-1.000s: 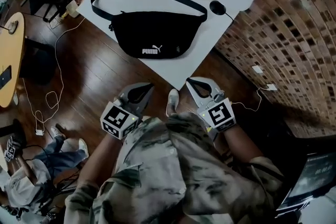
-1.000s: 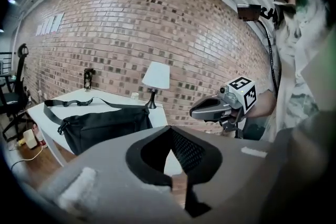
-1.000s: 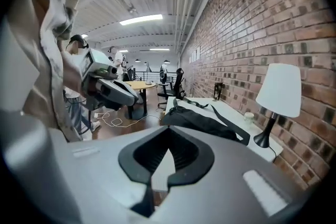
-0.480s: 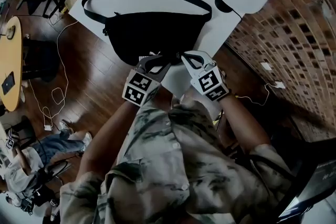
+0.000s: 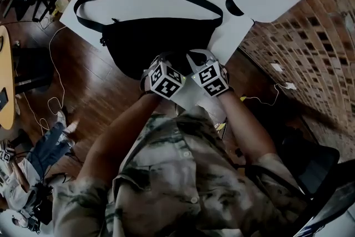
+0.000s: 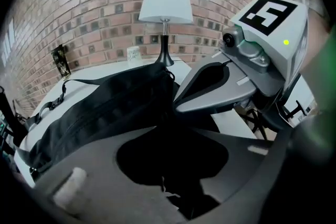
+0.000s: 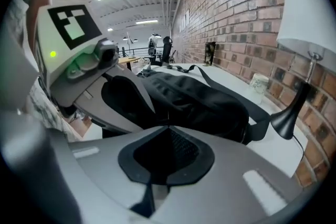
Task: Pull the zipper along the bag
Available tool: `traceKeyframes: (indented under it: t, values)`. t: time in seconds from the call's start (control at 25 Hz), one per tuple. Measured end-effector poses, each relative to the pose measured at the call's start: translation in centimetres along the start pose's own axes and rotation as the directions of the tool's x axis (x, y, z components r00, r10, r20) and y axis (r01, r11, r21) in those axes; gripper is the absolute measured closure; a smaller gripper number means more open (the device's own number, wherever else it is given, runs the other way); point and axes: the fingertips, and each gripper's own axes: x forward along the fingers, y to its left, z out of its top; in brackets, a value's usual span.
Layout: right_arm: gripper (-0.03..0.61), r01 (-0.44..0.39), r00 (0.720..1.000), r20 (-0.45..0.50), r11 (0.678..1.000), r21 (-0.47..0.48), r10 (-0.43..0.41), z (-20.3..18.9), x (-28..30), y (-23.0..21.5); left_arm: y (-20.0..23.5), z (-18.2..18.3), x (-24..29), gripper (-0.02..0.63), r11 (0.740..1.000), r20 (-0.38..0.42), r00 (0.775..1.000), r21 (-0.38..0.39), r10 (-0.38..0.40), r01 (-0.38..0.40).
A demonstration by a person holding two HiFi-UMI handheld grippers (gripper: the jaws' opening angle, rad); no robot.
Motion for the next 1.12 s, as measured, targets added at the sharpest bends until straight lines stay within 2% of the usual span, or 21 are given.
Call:
traceKeyframes:
  t: [0.12,0.28,0.32,0.4,0.64,0.8,1.12]
  values:
    - [0.571,0.0,1.0,-0.031,1.0,0.011,0.0,-0.9,0.9,-0.2,0.3,-0.3,0.8,0.508,1.0,-0.022,1.0,0.021,0.015,-0.015]
    - [0.572,0.0,0.999,-0.049,1.0,0.029,0.001,-1.7,1.4,-0.2,0.1,-0.5,1.1,0.511,0.995,-0.034,0.998,0.087,0.061,-0.057]
    - [0.571,-0.001,0.999,-0.05,1.0,0.029,0.002,-1.8,1.5,-0.2,0.2,-0.5,1.1,0.519,0.992,-0.033,0.997,0.104,0.071,-0.067]
    - [0.572,-0.004,0.999,-0.05,0.999,0.033,0.005,-1.8,1.6,-0.3,0.2,-0.6,1.1,0.578,0.988,-0.032,0.997,0.134,0.077,-0.072]
    - [0.572,-0.011,0.998,-0.06,0.999,0.042,0.014,-1.8,1.8,-0.3,0.1,-0.7,0.4,0.589,0.992,-0.035,0.999,0.124,0.022,-0.018]
    - [0.572,0.001,0.996,-0.087,0.999,0.05,0.003,-2.2,1.7,-0.4,-0.5,-1.1,-0.4,0.589,0.995,-0.032,0.999,0.095,-0.041,0.044]
    - [0.572,0.028,0.991,-0.135,0.997,0.076,-0.018,-2.1,2.0,-0.4,1.1,-1.4,-2.9,0.591,0.992,-0.005,0.996,0.082,-0.091,0.091]
